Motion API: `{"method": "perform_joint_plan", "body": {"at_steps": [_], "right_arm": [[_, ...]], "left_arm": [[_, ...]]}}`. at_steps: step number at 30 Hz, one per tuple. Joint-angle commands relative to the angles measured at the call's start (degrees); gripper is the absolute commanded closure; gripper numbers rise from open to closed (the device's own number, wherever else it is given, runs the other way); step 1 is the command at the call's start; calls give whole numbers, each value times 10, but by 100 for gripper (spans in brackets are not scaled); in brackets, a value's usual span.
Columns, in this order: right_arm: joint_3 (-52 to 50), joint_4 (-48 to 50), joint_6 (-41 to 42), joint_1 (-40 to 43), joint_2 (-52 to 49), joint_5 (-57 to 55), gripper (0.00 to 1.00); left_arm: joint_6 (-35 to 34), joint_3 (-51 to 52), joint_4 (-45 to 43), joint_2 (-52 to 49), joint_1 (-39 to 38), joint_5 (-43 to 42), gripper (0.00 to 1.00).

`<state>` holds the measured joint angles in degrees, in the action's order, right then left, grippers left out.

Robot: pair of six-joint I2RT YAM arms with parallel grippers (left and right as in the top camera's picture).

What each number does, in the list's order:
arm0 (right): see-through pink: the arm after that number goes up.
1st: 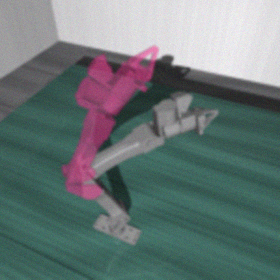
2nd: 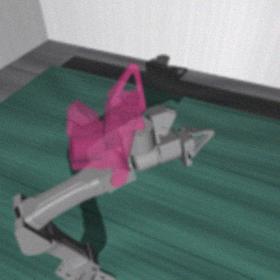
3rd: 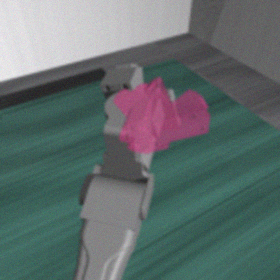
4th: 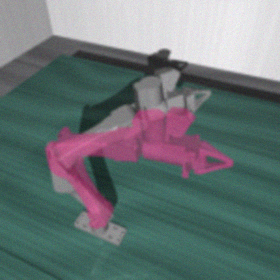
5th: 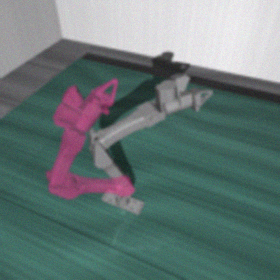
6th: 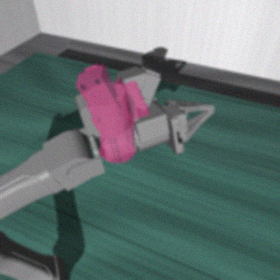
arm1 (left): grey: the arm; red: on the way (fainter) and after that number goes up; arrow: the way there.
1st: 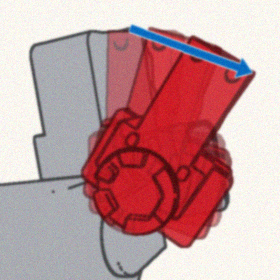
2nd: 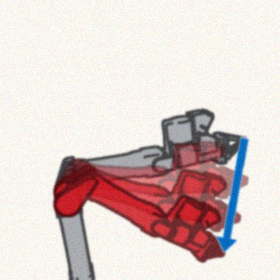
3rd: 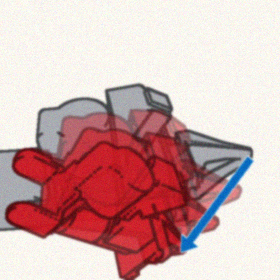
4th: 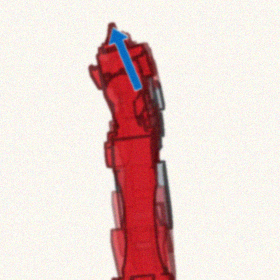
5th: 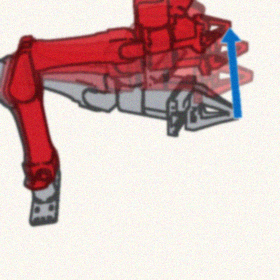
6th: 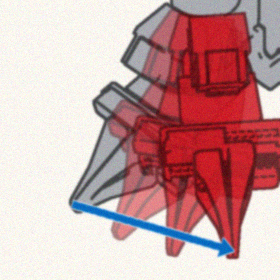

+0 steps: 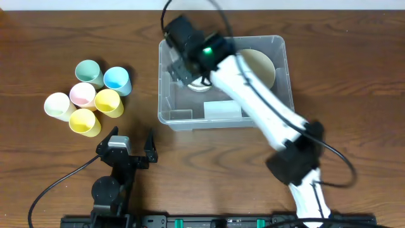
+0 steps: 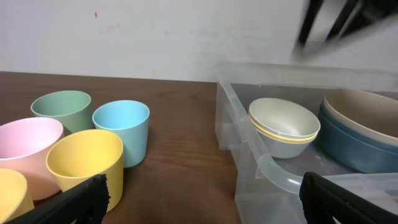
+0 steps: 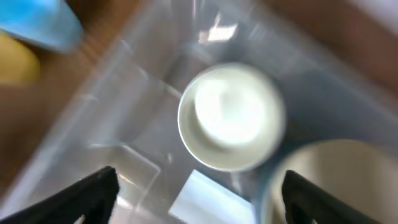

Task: Pack container
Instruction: 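Carry the white cup into the bin and stack it on the yellow cup, then move the left gripper to the blue cup and grasp it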

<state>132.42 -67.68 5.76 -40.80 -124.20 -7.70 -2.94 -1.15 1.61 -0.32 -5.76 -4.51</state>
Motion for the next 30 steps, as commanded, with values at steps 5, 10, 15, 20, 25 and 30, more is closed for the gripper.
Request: {"method": "perform_joint_plan", "body": {"at_steps": [5,10,15,20,25,30], "right_arm": [[40,-53,52,84,196,-90,1],[40,-88,106,209,252,-88,1],[39,-118,136,347,260,-88,1],[32,-131,146,459,245,-81,1],[32,-131,146,527,230,-82,1],[32,-131,146,554,229,-82,1]], "left_arm": [[3,9,20,1,2,-9,2],[3,9,20,1,2,-9,2],[3,9,20,1,2,-9,2],[3,9,20,1,2,-9,2],[3,9,20,1,2,-9,2],[4,9,20,1,2,-8,2]]}}
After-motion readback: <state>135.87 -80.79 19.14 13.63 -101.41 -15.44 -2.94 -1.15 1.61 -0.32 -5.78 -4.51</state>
